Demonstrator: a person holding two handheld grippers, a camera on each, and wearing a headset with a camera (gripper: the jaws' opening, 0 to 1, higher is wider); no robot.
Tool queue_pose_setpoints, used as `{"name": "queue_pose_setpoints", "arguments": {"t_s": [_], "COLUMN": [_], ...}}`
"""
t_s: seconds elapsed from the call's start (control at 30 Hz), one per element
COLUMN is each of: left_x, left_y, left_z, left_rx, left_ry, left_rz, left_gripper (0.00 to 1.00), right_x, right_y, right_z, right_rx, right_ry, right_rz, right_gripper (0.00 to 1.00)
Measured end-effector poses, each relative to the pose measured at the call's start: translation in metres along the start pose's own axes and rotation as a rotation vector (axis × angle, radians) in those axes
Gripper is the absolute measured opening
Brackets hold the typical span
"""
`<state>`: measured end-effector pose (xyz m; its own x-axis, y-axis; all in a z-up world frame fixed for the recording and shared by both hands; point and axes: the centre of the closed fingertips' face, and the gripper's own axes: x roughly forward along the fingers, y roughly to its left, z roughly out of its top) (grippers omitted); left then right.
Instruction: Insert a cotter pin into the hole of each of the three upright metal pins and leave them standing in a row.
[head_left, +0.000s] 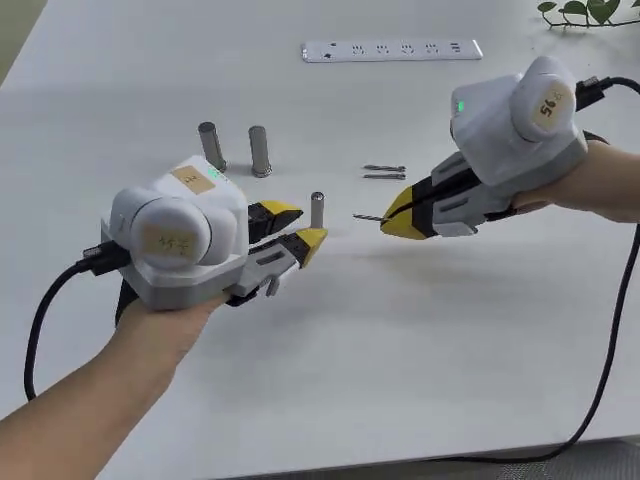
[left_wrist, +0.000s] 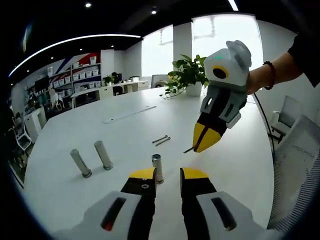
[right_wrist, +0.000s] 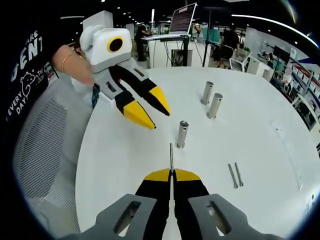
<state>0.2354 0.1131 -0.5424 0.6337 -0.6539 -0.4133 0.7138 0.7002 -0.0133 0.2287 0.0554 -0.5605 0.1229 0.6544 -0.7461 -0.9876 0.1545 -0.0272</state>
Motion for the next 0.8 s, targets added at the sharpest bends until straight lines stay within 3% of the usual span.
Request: {"name": "queue_pose_setpoints", "arguments": {"t_s": [0.17, 0.53, 0.8], "left_x": [0.013, 0.033, 0.04], "left_y": [0.007, 0.017, 0.017], "left_z": [-0.009, -0.014, -0.019], "left_rx": [-0.004, -0.067, -0.088], "left_ry": [0.028, 0.03, 0.043], "left_rz": [0.033, 0.053, 0.054], "left_gripper": [0.17, 0.16, 0.15], "right_x": [0.007, 0.017, 0.023], "right_y": [-0.007, -0.019, -0.022], "right_z": [-0.001, 0.004, 0.007], "right_rx": [-0.005, 0.002, -0.001], "right_ry": [0.018, 0.011, 0.0], "right_rz": [-0.001, 0.004, 0.012], "right_gripper": [0.0, 0.0, 0.0]}}
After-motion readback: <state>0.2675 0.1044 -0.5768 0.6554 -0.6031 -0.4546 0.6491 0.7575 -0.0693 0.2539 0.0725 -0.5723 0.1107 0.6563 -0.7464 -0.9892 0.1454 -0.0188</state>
